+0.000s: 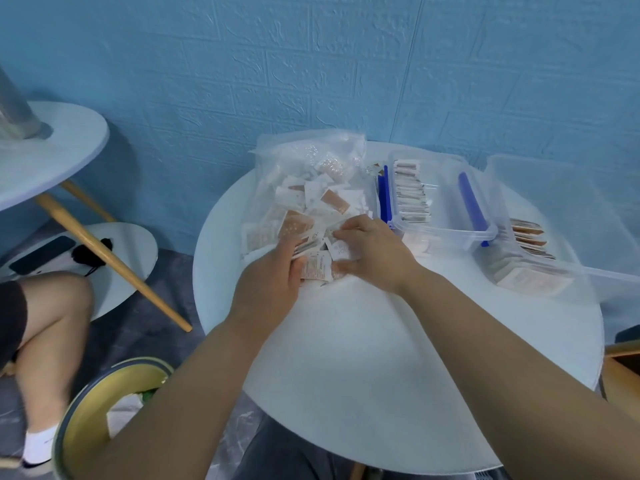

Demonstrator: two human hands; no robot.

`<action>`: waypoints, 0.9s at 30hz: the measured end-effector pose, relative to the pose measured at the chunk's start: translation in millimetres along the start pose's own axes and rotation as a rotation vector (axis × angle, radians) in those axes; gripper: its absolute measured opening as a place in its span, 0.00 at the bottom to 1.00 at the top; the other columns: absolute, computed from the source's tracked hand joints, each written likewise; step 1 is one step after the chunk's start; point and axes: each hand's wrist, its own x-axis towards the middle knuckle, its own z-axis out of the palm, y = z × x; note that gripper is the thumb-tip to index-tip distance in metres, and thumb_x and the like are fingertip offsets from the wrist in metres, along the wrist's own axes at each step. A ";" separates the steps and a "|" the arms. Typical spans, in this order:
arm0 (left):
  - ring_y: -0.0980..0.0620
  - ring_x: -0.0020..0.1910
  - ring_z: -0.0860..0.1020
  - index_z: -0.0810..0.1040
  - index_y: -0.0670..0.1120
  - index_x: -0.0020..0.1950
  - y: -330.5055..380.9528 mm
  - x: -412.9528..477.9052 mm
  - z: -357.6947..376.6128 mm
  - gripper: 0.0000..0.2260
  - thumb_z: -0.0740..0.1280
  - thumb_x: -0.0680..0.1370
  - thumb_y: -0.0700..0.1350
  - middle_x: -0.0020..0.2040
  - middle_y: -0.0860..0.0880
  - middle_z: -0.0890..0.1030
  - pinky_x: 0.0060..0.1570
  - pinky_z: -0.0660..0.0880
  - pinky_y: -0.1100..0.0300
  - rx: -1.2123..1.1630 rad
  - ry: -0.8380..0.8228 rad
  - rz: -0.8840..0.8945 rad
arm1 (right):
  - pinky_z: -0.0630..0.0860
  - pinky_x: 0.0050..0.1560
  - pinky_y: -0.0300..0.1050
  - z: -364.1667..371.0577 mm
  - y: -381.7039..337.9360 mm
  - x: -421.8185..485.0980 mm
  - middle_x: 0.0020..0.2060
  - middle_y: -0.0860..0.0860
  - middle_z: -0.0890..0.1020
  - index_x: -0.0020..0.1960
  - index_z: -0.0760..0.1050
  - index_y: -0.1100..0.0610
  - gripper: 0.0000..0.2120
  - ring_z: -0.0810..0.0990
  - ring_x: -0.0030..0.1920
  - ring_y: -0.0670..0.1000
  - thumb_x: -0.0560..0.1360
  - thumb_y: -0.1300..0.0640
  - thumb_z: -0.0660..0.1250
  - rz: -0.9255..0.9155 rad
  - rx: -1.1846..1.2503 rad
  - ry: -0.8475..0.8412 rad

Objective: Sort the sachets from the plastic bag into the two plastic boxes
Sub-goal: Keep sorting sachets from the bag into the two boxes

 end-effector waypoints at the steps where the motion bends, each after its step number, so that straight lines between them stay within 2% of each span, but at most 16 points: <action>1: 0.41 0.47 0.78 0.69 0.43 0.65 0.3 -1.1 0.0 0.14 0.60 0.80 0.43 0.51 0.42 0.81 0.42 0.72 0.54 -0.072 0.058 -0.023 | 0.62 0.64 0.45 -0.4 0.4 -1.2 0.65 0.46 0.68 0.68 0.69 0.49 0.28 0.63 0.65 0.50 0.70 0.45 0.70 0.001 0.017 -0.004; 3: 0.44 0.45 0.79 0.71 0.42 0.61 2.6 -1.7 2.3 0.12 0.61 0.79 0.43 0.50 0.43 0.81 0.42 0.74 0.57 -0.190 0.146 -0.100 | 0.63 0.66 0.48 -0.4 1.4 -2.3 0.64 0.46 0.68 0.66 0.71 0.49 0.29 0.64 0.65 0.50 0.68 0.44 0.72 -0.001 0.041 -0.011; 6: 0.54 0.43 0.77 0.72 0.42 0.60 9.5 -4.2 9.5 0.10 0.62 0.79 0.42 0.51 0.47 0.81 0.38 0.72 0.72 -0.317 0.217 -0.185 | 0.66 0.64 0.50 1.3 2.6 -3.4 0.63 0.46 0.71 0.64 0.74 0.50 0.27 0.67 0.64 0.50 0.67 0.44 0.72 -0.022 0.036 0.017; 7: 0.53 0.44 0.78 0.73 0.42 0.60 11.2 -5.4 12.1 0.10 0.62 0.79 0.42 0.52 0.48 0.81 0.38 0.71 0.73 -0.343 0.219 -0.195 | 0.68 0.63 0.50 2.4 3.0 -4.4 0.62 0.47 0.73 0.63 0.75 0.50 0.24 0.70 0.63 0.51 0.68 0.45 0.71 -0.046 0.018 0.054; 11: 0.49 0.49 0.79 0.72 0.42 0.62 14.0 -7.4 18.4 0.12 0.61 0.79 0.43 0.54 0.46 0.81 0.42 0.73 0.65 -0.379 0.201 -0.199 | 0.74 0.49 0.44 -1.3 4.9 -13.8 0.51 0.53 0.81 0.55 0.79 0.58 0.12 0.79 0.49 0.54 0.73 0.56 0.67 -0.109 0.065 0.223; 13: 0.50 0.48 0.78 0.71 0.42 0.63 16.2 -5.5 17.6 0.12 0.61 0.79 0.42 0.55 0.46 0.80 0.41 0.73 0.68 -0.389 0.214 -0.214 | 0.76 0.47 0.48 -4.3 6.0 -19.8 0.46 0.55 0.83 0.54 0.80 0.59 0.10 0.80 0.45 0.55 0.73 0.61 0.66 -0.124 0.121 0.286; 15: 0.52 0.46 0.77 0.71 0.43 0.63 20.8 -4.1 16.9 0.12 0.61 0.79 0.42 0.54 0.47 0.79 0.40 0.72 0.73 -0.429 0.228 -0.229 | 0.77 0.47 0.45 -6.6 6.2 -26.8 0.45 0.54 0.84 0.54 0.81 0.58 0.10 0.80 0.43 0.53 0.74 0.63 0.65 -0.077 0.205 0.348; 16: 0.53 0.47 0.78 0.72 0.44 0.63 24.1 -3.7 16.8 0.12 0.61 0.79 0.41 0.53 0.48 0.79 0.42 0.74 0.71 -0.466 0.231 -0.234 | 0.77 0.47 0.41 -7.7 7.0 -30.4 0.44 0.53 0.83 0.53 0.81 0.58 0.10 0.80 0.42 0.51 0.75 0.63 0.64 -0.020 0.275 0.385; 18: 0.50 0.47 0.81 0.72 0.45 0.61 30.5 -4.5 18.2 0.11 0.61 0.79 0.41 0.51 0.50 0.79 0.45 0.79 0.59 -0.547 0.220 -0.246 | 0.78 0.47 0.39 -11.5 8.4 -40.0 0.41 0.51 0.82 0.48 0.80 0.56 0.09 0.79 0.41 0.50 0.75 0.64 0.63 0.142 0.517 0.446; 20: 0.48 0.47 0.81 0.71 0.46 0.60 36.5 -5.1 22.6 0.10 0.60 0.79 0.41 0.52 0.48 0.79 0.44 0.79 0.52 -0.559 0.188 -0.256 | 0.80 0.46 0.42 -18.8 9.5 -52.3 0.40 0.51 0.82 0.43 0.79 0.54 0.10 0.81 0.42 0.51 0.76 0.64 0.61 0.276 0.840 0.423; 22: 0.48 0.45 0.82 0.71 0.45 0.59 44.6 -6.8 28.6 0.09 0.60 0.79 0.41 0.51 0.47 0.80 0.44 0.79 0.53 -0.563 0.122 -0.254 | 0.80 0.43 0.38 -24.6 11.7 -68.8 0.41 0.51 0.82 0.43 0.79 0.54 0.11 0.82 0.40 0.48 0.77 0.65 0.61 0.318 0.978 0.344; 25: 0.54 0.40 0.81 0.70 0.47 0.58 62.3 -11.0 37.5 0.08 0.57 0.80 0.40 0.48 0.47 0.80 0.42 0.78 0.60 -0.631 -0.039 -0.174 | 0.78 0.40 0.33 -26.7 17.8 -92.6 0.42 0.52 0.82 0.45 0.80 0.54 0.08 0.80 0.39 0.48 0.75 0.64 0.65 0.251 0.854 0.312; 27: 0.52 0.42 0.80 0.70 0.47 0.61 76.0 -14.8 45.3 0.11 0.55 0.81 0.41 0.51 0.47 0.79 0.44 0.77 0.62 -0.599 -0.176 -0.131 | 0.76 0.40 0.32 -26.1 24.5 -104.7 0.40 0.46 0.82 0.43 0.80 0.50 0.08 0.78 0.39 0.45 0.73 0.63 0.68 0.204 0.714 0.366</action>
